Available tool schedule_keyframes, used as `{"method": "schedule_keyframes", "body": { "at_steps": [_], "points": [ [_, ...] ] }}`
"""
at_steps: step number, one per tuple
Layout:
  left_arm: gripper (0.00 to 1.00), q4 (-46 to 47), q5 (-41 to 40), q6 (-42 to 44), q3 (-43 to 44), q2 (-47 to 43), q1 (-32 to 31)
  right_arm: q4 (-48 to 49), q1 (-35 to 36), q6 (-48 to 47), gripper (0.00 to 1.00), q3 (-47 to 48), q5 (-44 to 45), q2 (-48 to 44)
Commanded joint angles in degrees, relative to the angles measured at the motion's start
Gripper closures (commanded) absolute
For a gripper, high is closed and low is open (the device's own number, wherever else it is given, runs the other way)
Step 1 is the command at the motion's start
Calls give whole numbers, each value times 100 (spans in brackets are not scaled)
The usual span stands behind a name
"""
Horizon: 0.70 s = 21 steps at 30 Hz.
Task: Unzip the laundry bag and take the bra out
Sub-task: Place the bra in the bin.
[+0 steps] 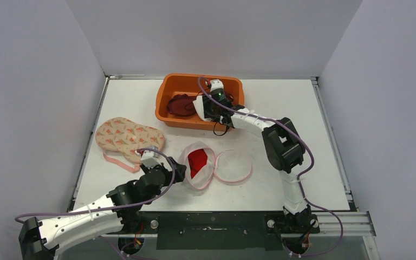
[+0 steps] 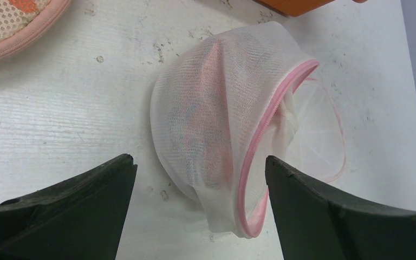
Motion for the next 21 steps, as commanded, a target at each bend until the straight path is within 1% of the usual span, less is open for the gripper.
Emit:
{"method": "schedule_keyframes", "body": {
  "at_steps": [1, 2, 6, 9, 12, 13, 15, 17, 21],
  "points": [
    [13, 252, -17, 282, 339, 60, 28, 274, 82, -13, 50, 64, 398, -1084],
    [13, 232, -57, 336, 366, 58, 32, 393, 141, -59, 47, 47, 502, -1273],
    [12, 97, -249, 539, 498, 54, 41, 700, 387, -166, 42, -293, 619, -2143],
    [10, 40, -303, 793, 607, 50, 45, 1099, 701, -97, 35, -929, 972, -2869],
    [8, 25, -181, 1220, 769, 76, 63, 1427, 1030, 252, 30, -1805, 1330, -3649],
    [7, 40, -74, 1419, 836, 98, 70, 1490, 1075, 421, 29, -2115, 1237, -3914],
    [6, 94, 190, 1790, 978, 194, 88, 1576, 1091, 756, 27, -2929, 783, -4417],
    [6, 60, 430, 2048, 1141, 344, 93, 1372, 1081, 936, 25, -3494, 450, -4907],
    [6, -22, 628, 2181, 1338, 788, 105, 1065, 1062, 1102, 24, -4652, 5, -5918]
  ]
}}
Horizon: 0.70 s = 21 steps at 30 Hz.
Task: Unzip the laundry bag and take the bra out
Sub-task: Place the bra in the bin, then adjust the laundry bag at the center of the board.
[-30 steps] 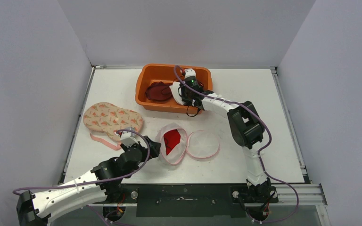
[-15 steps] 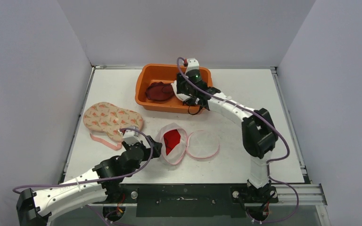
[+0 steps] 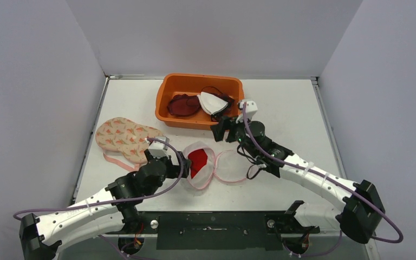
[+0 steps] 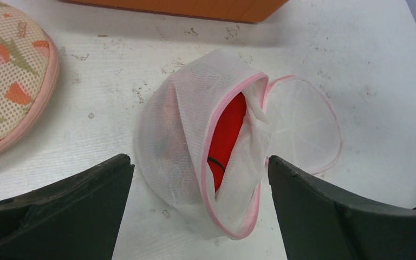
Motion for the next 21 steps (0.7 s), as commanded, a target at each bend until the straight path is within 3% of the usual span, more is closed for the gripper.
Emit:
{"method": "schedule_keyframes", "body": {
  "at_steps": [1, 5, 9, 15, 21],
  "points": [
    [6, 11, 350, 495, 407, 440, 42, -320, -39, 448, 24, -1147, -580, -997],
    [8, -2, 209, 434, 533, 823, 66, -443, -15, 830, 25, -2089, -779, -1933],
    [10, 87, 155, 475, 668, 1126, 113, -307, 11, 1260, 26, -2751, -1192, -2252],
    [11, 115, 205, 605, 882, 1760, 151, 406, 122, 1598, 27, -3153, -1549, -1640],
    [23, 99, 58, 368, 873, 2405, 335, 647, 477, 1563, 25, -2760, -1191, -756]
  ]
}}
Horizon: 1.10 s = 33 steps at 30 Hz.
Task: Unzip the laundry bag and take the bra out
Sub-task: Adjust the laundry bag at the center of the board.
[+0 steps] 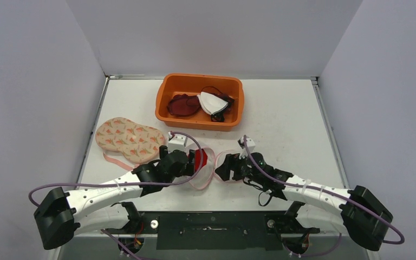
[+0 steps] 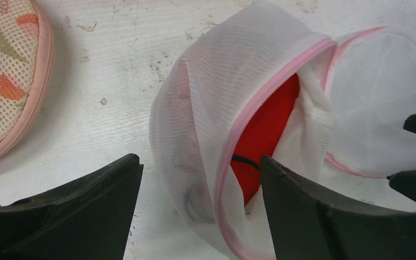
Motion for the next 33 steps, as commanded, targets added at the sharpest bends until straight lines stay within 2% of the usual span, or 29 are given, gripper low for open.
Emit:
{"method": "schedule_keyframes", "body": {
  "at_steps": [1, 4, 10, 12, 15, 17, 18, 21, 24, 29, 33],
  "points": [
    [25, 115, -179, -225, 166, 326, 178, 588, 264, 62, 24, 488, 247, 530],
    [33, 281, -161, -416, 43, 428, 251, 440, 366, 82, 24, 782, 451, 1009],
    [62, 620, 9, -443, -151, 255, 290, 176, 576, 111, 26, 1463, 884, 1964],
    [68, 678, 96, -407, -202, 180, 302, 87, 604, 128, 27, 1636, 983, 2216],
    [84, 677, 232, -342, -248, 45, 314, -212, 658, 126, 38, 1952, 1261, 2578],
    [98, 638, 285, -333, -266, -95, 310, -423, 692, 88, 52, 2062, 1501, 2626],
    [100, 620, 296, -327, -270, -171, 311, -533, 712, 35, 60, 2113, 1615, 2611],
    [100, 636, 366, -262, -292, -488, 314, -920, 770, -183, 82, 2303, 2005, 2474],
    [100, 621, 381, -232, -232, -797, 317, -1410, 854, -449, 94, 2524, 2432, 2152],
    [100, 621, 376, -177, -26, -1237, 306, -2157, 1019, -917, 95, 2717, 3421, 1403],
    [100, 960, 488, -295, -281, -1314, 316, -2290, 1049, -891, 95, 2276, 3866, 975]
  ]
}}
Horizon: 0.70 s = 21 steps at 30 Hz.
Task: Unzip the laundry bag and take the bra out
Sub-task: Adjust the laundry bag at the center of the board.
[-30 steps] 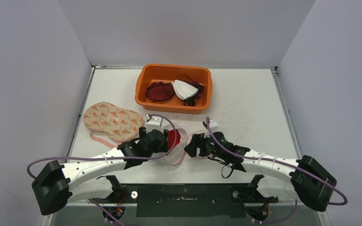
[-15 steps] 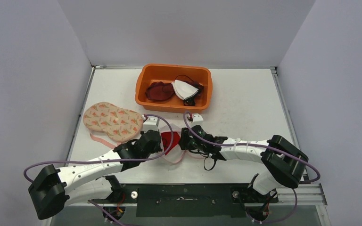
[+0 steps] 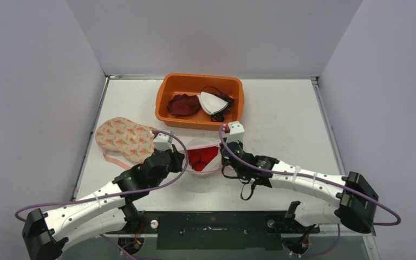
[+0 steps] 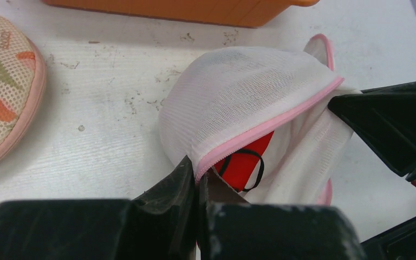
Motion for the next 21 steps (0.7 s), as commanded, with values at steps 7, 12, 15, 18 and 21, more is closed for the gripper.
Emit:
{"method": "schedule_keyframes", "body": {
  "at_steps": [7, 12, 15, 18, 21],
  "points": [
    [100, 1117, 637, -627, -674, 495, 12, -82, 87, 383, 95, -1298, 658, -801],
    [100, 1517, 760, -752, -909, 837, 14, -197, 193, 361, 79, -1512, 598, -1140],
    [100, 1551, 779, -754, -874, 935, 8, -445, 253, 222, 57, -1338, 555, -1416],
    [100, 1589, 792, -742, -813, 964, 7, -583, 357, 63, 44, -1070, 376, -1670],
    [100, 1645, 879, -777, -734, 1006, 7, -46, 448, -283, 43, -973, -536, -1787]
  ]
}}
